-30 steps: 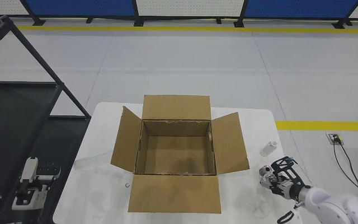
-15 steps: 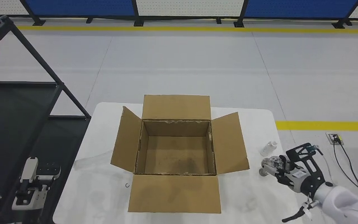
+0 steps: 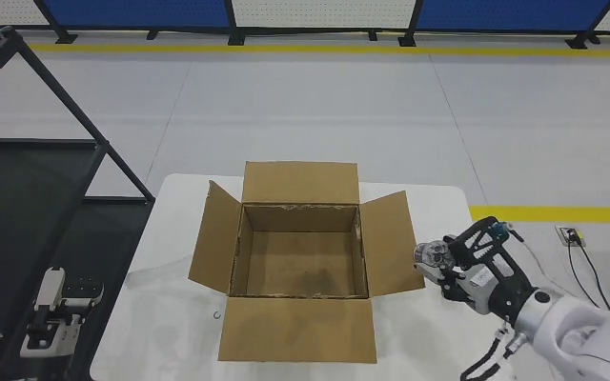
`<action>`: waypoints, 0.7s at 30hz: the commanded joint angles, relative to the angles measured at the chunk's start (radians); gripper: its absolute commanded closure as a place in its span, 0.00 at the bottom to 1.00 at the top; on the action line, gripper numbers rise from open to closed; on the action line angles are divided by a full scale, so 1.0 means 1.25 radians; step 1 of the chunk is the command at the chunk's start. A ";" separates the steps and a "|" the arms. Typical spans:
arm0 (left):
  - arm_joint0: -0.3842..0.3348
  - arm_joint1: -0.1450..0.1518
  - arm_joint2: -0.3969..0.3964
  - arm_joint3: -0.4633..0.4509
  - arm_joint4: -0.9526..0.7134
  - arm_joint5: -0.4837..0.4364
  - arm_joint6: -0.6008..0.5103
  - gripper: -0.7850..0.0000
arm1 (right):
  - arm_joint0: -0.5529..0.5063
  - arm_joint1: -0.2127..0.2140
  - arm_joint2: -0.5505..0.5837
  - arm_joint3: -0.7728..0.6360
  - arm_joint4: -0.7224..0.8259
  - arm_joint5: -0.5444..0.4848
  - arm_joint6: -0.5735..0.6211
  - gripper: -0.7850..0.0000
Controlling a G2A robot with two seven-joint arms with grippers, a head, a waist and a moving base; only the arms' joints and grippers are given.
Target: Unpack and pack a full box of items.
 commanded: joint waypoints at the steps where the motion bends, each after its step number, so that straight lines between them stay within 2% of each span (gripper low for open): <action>1: 0.000 0.000 0.000 0.000 0.000 0.000 0.000 0.00 | 0.063 -0.003 -0.073 0.000 -0.011 0.028 0.027 1.00; 5: 0.000 0.000 0.000 0.000 0.000 0.000 0.000 0.00 | 0.174 -0.014 -0.224 0.000 -0.038 0.101 0.083 1.00; 8: 0.000 0.000 0.000 0.000 0.000 0.000 0.000 0.00 | 0.258 -0.030 -0.340 0.041 -0.050 0.148 0.106 1.00; 15: 0.000 0.000 0.000 0.000 0.000 0.000 0.000 0.00 | 0.473 -0.100 -0.617 0.202 -0.076 0.262 0.099 1.00; 18: 0.000 0.000 0.000 0.000 0.000 0.000 0.000 0.00 | 0.543 -0.131 -0.684 0.253 -0.058 0.284 0.096 1.00; 21: 0.000 0.000 0.000 0.000 0.000 0.000 0.000 0.00 | 0.543 -0.131 -0.684 0.253 -0.058 0.284 0.096 1.00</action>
